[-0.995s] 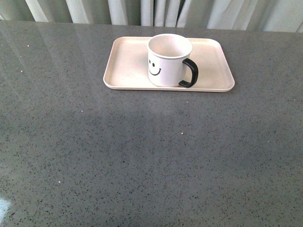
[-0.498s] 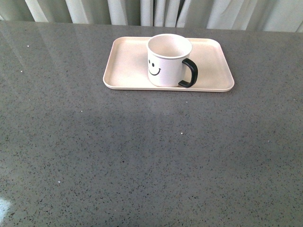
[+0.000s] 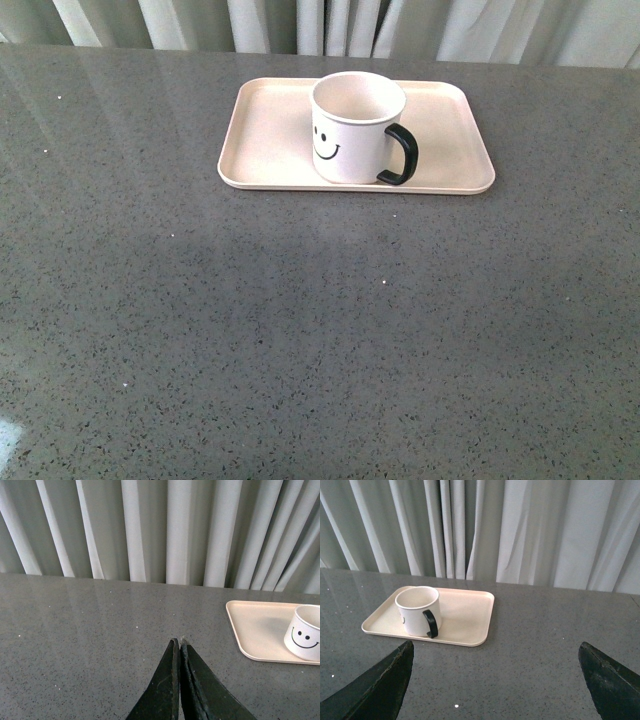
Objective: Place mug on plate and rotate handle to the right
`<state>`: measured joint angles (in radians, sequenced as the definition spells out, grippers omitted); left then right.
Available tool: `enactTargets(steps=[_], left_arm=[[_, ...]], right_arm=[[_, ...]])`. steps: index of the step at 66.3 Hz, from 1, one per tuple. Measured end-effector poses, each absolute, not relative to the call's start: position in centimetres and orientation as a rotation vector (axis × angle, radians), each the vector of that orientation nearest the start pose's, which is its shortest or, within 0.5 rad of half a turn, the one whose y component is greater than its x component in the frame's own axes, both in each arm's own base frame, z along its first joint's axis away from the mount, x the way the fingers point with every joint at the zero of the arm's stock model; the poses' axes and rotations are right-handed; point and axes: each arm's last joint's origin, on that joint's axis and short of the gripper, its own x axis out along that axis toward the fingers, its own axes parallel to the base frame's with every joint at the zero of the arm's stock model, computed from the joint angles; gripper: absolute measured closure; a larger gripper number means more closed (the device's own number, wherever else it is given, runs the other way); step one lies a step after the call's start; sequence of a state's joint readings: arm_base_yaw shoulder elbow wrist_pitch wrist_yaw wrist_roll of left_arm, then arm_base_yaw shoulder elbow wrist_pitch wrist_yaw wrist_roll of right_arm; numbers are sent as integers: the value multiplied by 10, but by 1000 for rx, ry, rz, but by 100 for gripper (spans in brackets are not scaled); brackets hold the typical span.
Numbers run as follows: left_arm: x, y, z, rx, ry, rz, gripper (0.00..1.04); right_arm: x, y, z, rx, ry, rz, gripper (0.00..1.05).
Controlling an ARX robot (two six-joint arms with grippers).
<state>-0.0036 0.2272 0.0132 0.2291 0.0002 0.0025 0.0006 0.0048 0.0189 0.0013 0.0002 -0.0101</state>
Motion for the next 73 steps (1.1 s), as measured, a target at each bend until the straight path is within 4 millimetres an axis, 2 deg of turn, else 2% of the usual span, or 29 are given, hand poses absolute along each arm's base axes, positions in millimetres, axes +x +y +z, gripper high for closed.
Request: enactTargets(steps=[13,22,42,44,73], left_arm=[[108,0,170,2,-13,-4,103],[98,0,167,2,4,-4,103],[98,0,167,2,4,-3,103],[98,0,167,2,4,-2,101],[98,0,167,2,3,-3,22]], right_arm=[[97,0,170,-10,-15,0,9],[97,0,170,-10,-15,1,9],[97,0,170,-10,-15,0,9],[97,0,170,-10,-15,0,9],[97,0,170,-10,-15,0,9]])
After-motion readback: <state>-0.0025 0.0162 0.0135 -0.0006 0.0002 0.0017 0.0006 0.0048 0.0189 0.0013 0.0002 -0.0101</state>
